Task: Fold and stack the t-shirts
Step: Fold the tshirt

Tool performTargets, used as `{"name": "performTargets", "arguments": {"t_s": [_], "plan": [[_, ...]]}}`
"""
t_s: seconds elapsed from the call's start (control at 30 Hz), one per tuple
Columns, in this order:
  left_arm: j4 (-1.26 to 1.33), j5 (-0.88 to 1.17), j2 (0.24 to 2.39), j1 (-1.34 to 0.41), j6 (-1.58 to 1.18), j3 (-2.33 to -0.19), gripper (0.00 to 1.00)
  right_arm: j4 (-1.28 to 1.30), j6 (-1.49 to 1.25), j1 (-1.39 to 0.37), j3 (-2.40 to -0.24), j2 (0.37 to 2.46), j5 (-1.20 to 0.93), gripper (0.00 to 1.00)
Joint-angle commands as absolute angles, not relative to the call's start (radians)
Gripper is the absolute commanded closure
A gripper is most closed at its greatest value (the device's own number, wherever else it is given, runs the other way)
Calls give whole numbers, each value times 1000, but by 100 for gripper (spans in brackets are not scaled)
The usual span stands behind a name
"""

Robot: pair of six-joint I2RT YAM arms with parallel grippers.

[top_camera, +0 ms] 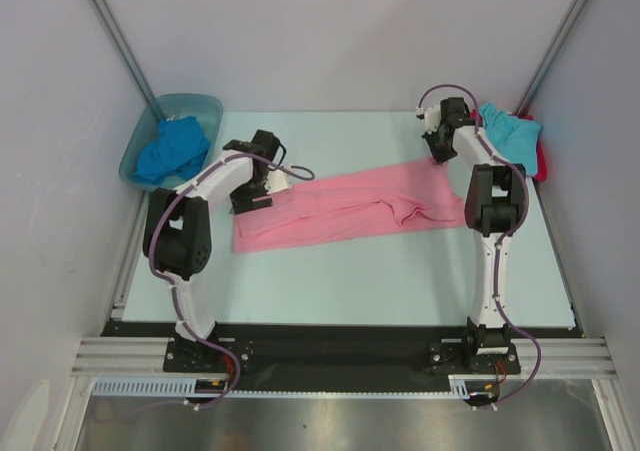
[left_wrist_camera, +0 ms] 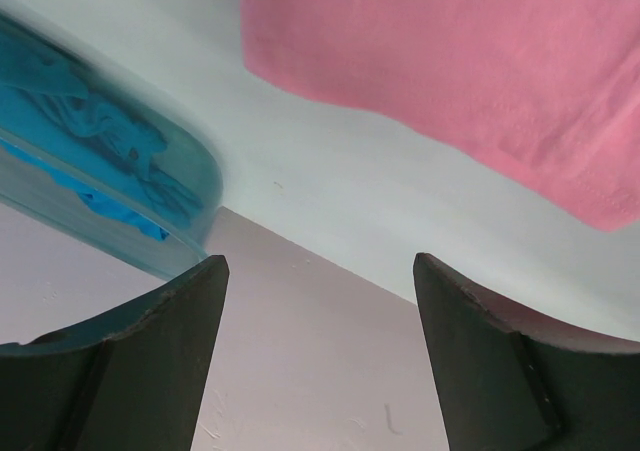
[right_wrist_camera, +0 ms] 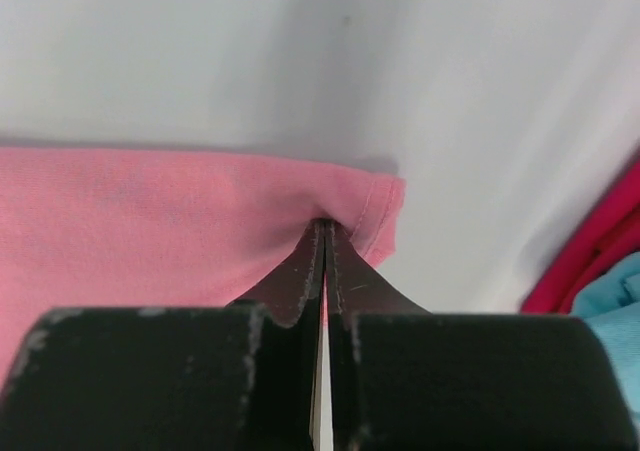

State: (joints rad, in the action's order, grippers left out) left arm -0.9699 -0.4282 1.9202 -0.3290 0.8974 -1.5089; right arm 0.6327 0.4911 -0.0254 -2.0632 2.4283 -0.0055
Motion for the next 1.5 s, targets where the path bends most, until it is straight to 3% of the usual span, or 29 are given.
{"name": "performTargets", "arguments": {"t_s": [0.0, 0.2, 0.4, 0.8, 1.47], "plan": [[-956, -430, 1842, -336, 890, -1493, 19, 646, 531, 31, -2048, 2502, 111, 100], [-963, -232, 1723, -374, 988, -1359, 19, 646, 525, 17, -2020, 2468, 91, 100], [-922, -206, 1697, -396, 1135, -1235, 19, 638, 517, 11, -1997, 2451, 86, 100], [-836, -193, 1905, -397, 1143, -1354, 24, 638, 511, 5, -1982, 2427, 87, 100], [-988, -179, 1881, -419, 1135, -1402, 24, 635, 512, 3, -2003, 2433, 101, 100]]}}
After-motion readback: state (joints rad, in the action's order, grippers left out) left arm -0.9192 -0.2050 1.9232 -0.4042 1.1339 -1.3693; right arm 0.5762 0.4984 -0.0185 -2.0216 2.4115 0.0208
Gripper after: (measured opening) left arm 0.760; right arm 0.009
